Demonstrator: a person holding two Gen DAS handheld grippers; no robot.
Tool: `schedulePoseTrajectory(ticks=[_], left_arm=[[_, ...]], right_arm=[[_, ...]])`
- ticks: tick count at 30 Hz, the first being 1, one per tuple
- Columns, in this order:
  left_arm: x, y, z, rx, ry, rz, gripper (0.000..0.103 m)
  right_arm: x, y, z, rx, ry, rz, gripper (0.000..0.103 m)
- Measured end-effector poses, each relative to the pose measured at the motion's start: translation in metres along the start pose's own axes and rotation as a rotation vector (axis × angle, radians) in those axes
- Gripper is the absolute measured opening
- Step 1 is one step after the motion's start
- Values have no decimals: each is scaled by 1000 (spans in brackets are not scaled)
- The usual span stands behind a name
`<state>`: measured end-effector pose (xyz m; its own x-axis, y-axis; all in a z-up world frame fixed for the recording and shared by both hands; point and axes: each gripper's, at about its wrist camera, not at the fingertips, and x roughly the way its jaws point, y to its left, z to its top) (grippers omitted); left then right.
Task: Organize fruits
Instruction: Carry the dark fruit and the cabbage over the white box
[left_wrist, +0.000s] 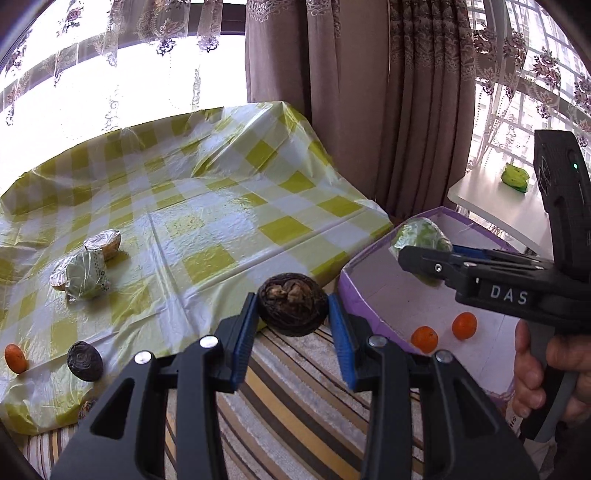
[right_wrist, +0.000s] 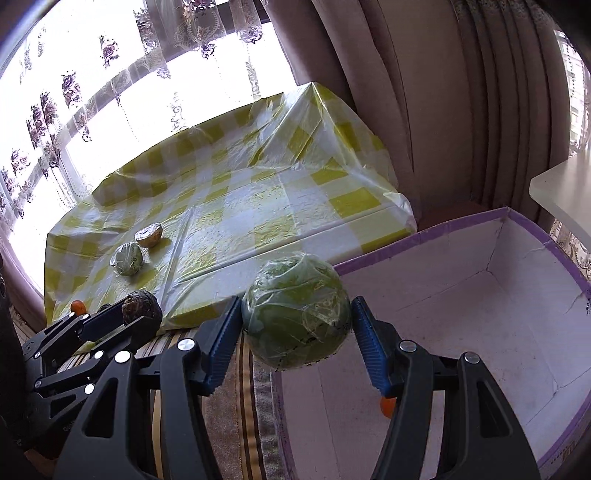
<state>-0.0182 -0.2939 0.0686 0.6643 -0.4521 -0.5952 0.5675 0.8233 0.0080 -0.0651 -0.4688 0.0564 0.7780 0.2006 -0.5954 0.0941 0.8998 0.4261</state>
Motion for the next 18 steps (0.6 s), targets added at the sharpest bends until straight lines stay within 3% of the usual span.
schedulePoseTrajectory(ticks=[18], left_arm=[[87,-114,11,217,143,-193,39]], right_arm=[[-4,-105,-15,57,58,-303,59]])
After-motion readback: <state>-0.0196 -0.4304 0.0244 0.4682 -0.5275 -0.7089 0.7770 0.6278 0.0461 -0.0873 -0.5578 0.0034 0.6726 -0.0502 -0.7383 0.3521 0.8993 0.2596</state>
